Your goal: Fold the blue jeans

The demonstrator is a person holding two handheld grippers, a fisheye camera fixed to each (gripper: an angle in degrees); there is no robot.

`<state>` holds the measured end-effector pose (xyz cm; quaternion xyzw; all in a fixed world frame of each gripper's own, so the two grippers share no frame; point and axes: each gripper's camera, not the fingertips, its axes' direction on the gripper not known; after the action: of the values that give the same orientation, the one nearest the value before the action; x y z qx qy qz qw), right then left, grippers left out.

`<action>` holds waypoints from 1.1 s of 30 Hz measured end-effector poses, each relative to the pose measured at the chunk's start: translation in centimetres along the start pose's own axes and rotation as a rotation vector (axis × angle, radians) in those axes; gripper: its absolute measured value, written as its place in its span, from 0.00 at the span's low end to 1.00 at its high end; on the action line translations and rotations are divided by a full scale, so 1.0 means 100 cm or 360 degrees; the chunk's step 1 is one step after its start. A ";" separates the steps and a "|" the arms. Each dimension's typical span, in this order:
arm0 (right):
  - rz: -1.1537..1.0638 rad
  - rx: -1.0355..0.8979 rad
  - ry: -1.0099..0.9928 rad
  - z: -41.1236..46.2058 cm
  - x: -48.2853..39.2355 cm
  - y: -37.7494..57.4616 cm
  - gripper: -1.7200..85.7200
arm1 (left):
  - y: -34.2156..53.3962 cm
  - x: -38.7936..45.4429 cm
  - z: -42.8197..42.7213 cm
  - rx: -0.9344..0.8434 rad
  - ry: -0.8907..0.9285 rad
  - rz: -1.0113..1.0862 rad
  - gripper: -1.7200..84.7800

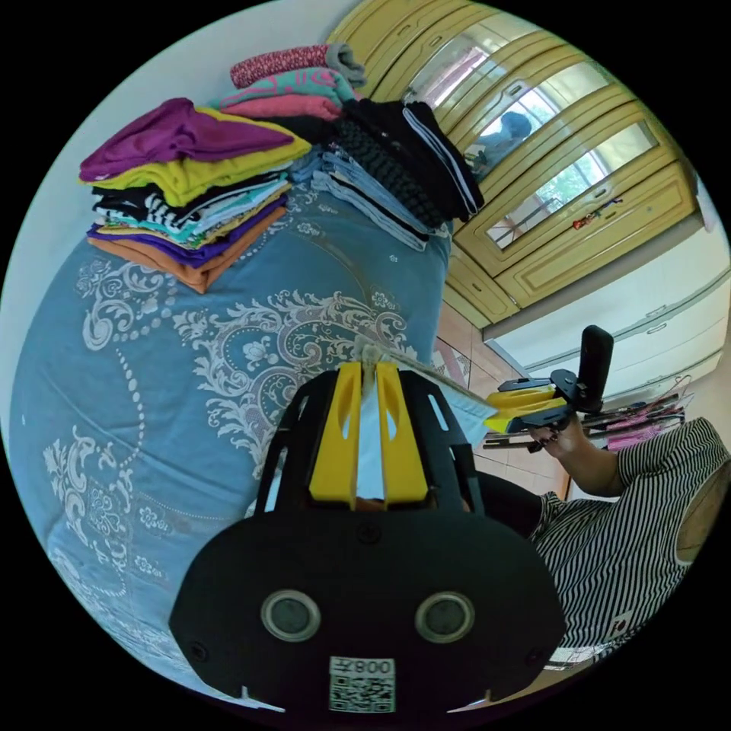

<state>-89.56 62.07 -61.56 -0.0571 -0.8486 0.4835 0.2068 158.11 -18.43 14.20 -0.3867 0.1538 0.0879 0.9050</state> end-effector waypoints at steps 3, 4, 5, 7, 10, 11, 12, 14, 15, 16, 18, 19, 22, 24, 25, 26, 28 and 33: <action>-0.0138 0.0016 -0.0032 0.007 -0.064 -0.026 0.09 | 0.060 -0.024 -0.004 0.0106 0.0015 -0.0013 0.05; -0.0195 0.0015 -0.0062 0.012 -0.092 -0.036 0.09 | 0.073 -0.029 -0.004 0.0128 0.0017 -0.0015 0.05; -0.0252 0.0013 -0.0088 0.018 -0.120 -0.046 0.09 | 0.099 -0.039 -0.005 0.0171 0.0019 -0.0021 0.05; -0.0352 -0.0012 -0.0125 0.029 -0.165 -0.060 0.09 | 0.140 -0.054 -0.005 0.0234 0.0026 -0.0030 0.05; -0.0509 -0.0067 -0.0188 0.055 -0.240 -0.083 0.08 | 0.214 -0.082 -0.003 0.0330 0.0031 -0.0059 0.05; -0.0568 -0.0098 -0.0219 0.068 -0.270 -0.093 0.08 | 0.244 -0.094 -0.001 0.0368 0.0030 -0.0076 0.05; -0.0597 -0.0114 -0.0234 0.075 -0.284 -0.097 0.08 | 0.275 -0.106 0.002 0.0402 0.0024 -0.0096 0.05; -0.0706 -0.0196 -0.0283 0.107 -0.343 -0.115 0.08 | 0.322 -0.125 0.009 0.0443 0.0012 -0.0141 0.05; -0.0731 -0.0214 -0.0292 0.115 -0.357 -0.120 0.08 | 0.354 -0.139 0.015 0.0466 -0.0003 -0.0180 0.05; -0.0775 -0.0257 -0.0310 0.132 -0.384 -0.129 0.08 | 0.370 -0.146 0.018 0.0476 -0.0008 -0.0204 0.05; -0.0821 -0.0330 -0.0346 0.159 -0.422 -0.142 0.08 | 0.432 -0.176 0.036 0.0525 -0.0009 -0.0313 0.05; -0.0853 -0.0380 -0.0362 0.178 -0.446 -0.151 0.08 | 0.447 -0.183 0.041 0.0534 -0.0007 -0.0337 0.05; -0.0922 -0.0520 -0.0380 0.227 -0.506 -0.169 0.08 | 0.518 -0.220 0.073 0.0556 0.0008 -0.0462 0.06; -0.0957 -0.0599 -0.0378 0.256 -0.539 -0.178 0.08 | 0.571 -0.250 0.104 0.0576 0.0041 -0.0568 0.06; -0.0980 -0.0653 -0.0370 0.275 -0.559 -0.184 0.08 | 0.583 -0.258 0.112 0.0581 0.0055 -0.0594 0.06; -0.0991 -0.0704 -0.0365 0.294 -0.579 -0.189 0.08 | 0.607 -0.273 0.129 0.0588 0.0079 -0.0647 0.06; -0.1009 -0.0780 -0.0351 0.322 -0.606 -0.198 0.08 | 0.639 -0.293 0.155 0.0589 0.0104 -0.0710 0.06; -0.1001 -0.0949 -0.0336 0.387 -0.667 -0.222 0.08 | 0.720 -0.347 0.233 0.0564 0.0111 -0.0878 0.07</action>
<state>-42.46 -0.25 -79.84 0.1963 -0.9435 0.1345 0.2306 110.52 46.45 -7.00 -0.2530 0.0870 -0.2020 0.9421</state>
